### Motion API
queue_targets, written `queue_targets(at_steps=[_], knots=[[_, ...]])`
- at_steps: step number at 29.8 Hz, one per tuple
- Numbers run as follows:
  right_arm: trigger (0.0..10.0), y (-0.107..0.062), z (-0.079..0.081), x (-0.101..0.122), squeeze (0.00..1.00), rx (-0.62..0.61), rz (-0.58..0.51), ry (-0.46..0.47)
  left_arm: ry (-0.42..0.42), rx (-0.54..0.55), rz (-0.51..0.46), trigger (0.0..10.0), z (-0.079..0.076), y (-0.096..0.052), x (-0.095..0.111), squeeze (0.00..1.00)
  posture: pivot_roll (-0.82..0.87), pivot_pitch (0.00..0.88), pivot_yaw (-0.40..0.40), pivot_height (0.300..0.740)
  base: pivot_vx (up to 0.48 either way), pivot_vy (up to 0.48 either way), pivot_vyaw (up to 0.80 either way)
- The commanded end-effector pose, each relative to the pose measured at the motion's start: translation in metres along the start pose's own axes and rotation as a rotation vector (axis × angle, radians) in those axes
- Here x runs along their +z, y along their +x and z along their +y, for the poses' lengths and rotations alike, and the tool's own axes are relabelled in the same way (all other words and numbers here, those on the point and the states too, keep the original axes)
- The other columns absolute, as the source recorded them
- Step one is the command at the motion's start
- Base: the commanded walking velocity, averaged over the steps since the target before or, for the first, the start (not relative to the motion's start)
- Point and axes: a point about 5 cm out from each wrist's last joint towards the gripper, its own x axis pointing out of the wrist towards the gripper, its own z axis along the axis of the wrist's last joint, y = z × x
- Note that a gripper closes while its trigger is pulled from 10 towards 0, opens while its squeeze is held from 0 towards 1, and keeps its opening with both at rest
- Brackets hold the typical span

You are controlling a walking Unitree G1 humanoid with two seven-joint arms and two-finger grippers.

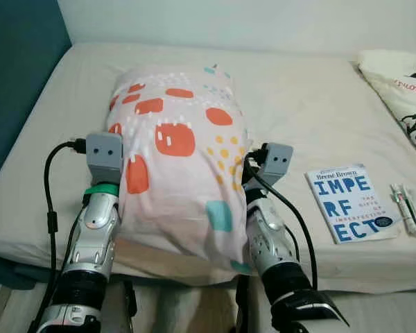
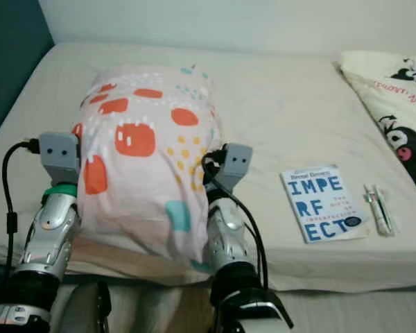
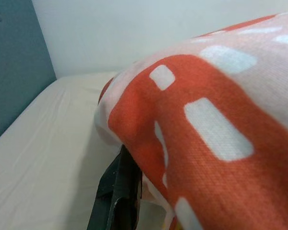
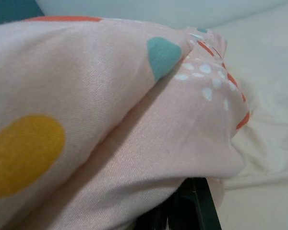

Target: Clean up the room

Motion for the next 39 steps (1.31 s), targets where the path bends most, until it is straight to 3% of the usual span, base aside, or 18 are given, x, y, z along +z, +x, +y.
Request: queue_targets(at_steps=[1, 12, 26, 39], knots=[[10.0, 0.0043, 0.0296, -0.0016, 0.0, 0.083, -0.012, 0.037, 0.012, -0.087, -0.035, 10.0, -0.0198, 0.0005, 0.0075, 0.0, 0.07, 0.0, 0.011, 0.605, 0.0, 0.0, 0.0], [10.0, 0.0056, 0.0371, -0.0019, 0.0, 0.109, -0.005, 0.039, -0.01, -0.111, -0.03, 10.0, -0.0263, -0.0015, 0.0098, 0.0, 0.07, 0.0, 0.008, 0.659, 0.0, 0.0, 0.0], [10.0, 0.0056, 0.0368, -0.0014, 0.0, 0.107, -0.006, 0.043, -0.008, -0.121, -0.034, 10.0, -0.0262, -0.0009, 0.0117, 0.0, 0.07, 0.0, 0.016, 0.669, 0.0, 0.0, 0.0], [10.0, 0.0051, 0.0333, -0.0002, 0.0, 0.082, -0.014, 0.039, -0.005, -0.135, -0.026, 10.0, -0.0267, -0.0008, 0.012, 0.0, 0.07, 0.0, 0.021, 0.724, 0.0, 0.0, 0.0]])
